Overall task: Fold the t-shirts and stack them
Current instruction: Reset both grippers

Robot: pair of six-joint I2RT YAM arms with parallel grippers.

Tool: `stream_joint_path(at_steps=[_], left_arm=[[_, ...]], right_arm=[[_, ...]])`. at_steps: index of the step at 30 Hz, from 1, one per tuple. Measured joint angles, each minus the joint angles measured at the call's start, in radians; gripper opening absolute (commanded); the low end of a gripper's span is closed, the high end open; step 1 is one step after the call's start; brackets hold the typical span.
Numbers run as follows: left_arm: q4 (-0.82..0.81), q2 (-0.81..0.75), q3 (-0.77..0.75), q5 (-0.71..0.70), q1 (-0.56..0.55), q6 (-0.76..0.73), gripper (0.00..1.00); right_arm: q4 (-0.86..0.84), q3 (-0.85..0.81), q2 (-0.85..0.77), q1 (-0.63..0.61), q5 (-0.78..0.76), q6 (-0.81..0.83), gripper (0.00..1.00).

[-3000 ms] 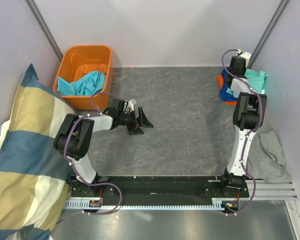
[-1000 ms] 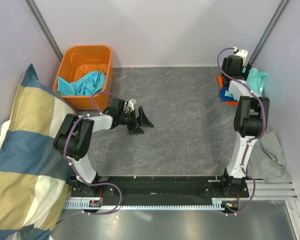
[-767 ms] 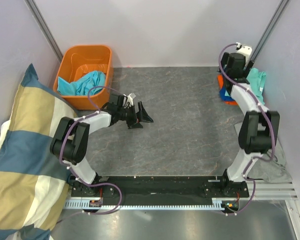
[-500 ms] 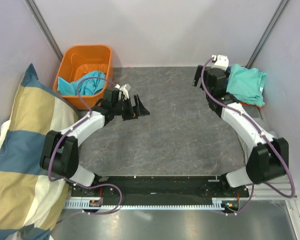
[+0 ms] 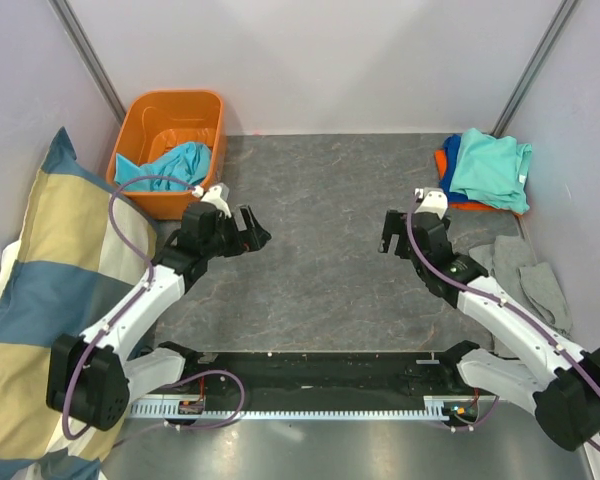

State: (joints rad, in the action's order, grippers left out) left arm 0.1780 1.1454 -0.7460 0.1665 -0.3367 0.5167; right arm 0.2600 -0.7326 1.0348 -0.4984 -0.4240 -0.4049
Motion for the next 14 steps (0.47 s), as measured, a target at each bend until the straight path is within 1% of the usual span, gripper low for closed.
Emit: stream_joint_path(at_steps=[4,7,14], left_arm=[[0.007,-0.109,0.097,-0.07,0.0,0.018,1.0],[0.006,-0.183,0.142,-0.106,0.0,0.032,1.0],[0.01,-0.303,0.178,-0.175,0.0,0.043,1.0]], right_arm=[[0.051,0.057,-0.05,-0.015,0.0,-0.034,0.98],[0.07,0.09,-0.076,-0.019,0.0,-0.045,0.98],[0.078,0.113,-0.106,-0.024,-0.004,-0.056,0.98]])
